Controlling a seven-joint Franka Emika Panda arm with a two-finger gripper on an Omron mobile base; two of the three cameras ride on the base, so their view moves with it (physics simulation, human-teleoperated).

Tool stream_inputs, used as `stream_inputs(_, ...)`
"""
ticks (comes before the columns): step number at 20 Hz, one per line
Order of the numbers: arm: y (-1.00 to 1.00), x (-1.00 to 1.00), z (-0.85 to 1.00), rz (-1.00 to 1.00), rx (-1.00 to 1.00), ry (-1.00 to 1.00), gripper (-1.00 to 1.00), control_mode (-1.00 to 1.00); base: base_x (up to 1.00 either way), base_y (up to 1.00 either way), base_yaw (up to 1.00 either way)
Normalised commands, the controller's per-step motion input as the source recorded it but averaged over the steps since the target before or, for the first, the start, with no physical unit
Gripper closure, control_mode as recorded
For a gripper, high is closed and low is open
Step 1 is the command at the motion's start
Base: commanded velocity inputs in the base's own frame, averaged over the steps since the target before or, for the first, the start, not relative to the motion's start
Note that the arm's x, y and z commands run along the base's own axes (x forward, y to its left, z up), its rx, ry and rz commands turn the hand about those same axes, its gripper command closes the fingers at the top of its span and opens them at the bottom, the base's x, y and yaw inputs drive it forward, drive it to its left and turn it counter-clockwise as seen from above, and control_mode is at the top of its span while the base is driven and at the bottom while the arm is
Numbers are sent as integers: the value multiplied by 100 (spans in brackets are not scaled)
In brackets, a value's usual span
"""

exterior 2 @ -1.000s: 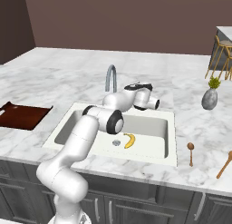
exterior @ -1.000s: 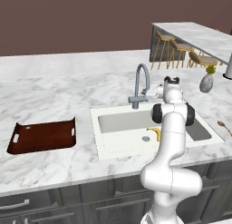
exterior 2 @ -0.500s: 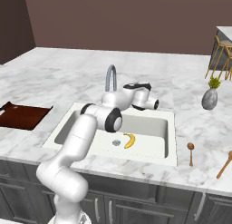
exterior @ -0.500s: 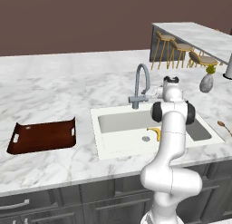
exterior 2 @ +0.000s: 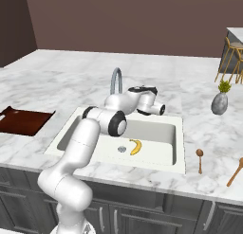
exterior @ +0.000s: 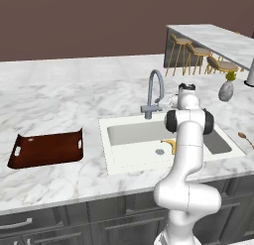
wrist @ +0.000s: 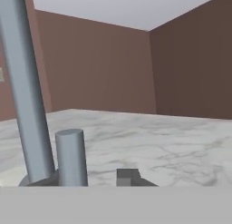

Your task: Pick up all produce items and place them in the sink. Turn on the sink faucet to wash them. Then turn the sink off and put them in the tray.

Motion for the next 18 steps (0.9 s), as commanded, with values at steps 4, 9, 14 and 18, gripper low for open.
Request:
stream_inputs(4, -39, 18, 0, 0, 5, 3, 100, -100, 0, 0, 0)
stream_inputs(9, -47, 21, -2, -1, 7, 7, 100, -100, 0, 0, 0)
stream_inputs(14, -27, 8, -1, 0, 3, 8, 100, -100, 0, 0, 0)
stream_inputs(18, -22, 23, -15, 0, 2, 10, 100, -100, 0, 0, 0)
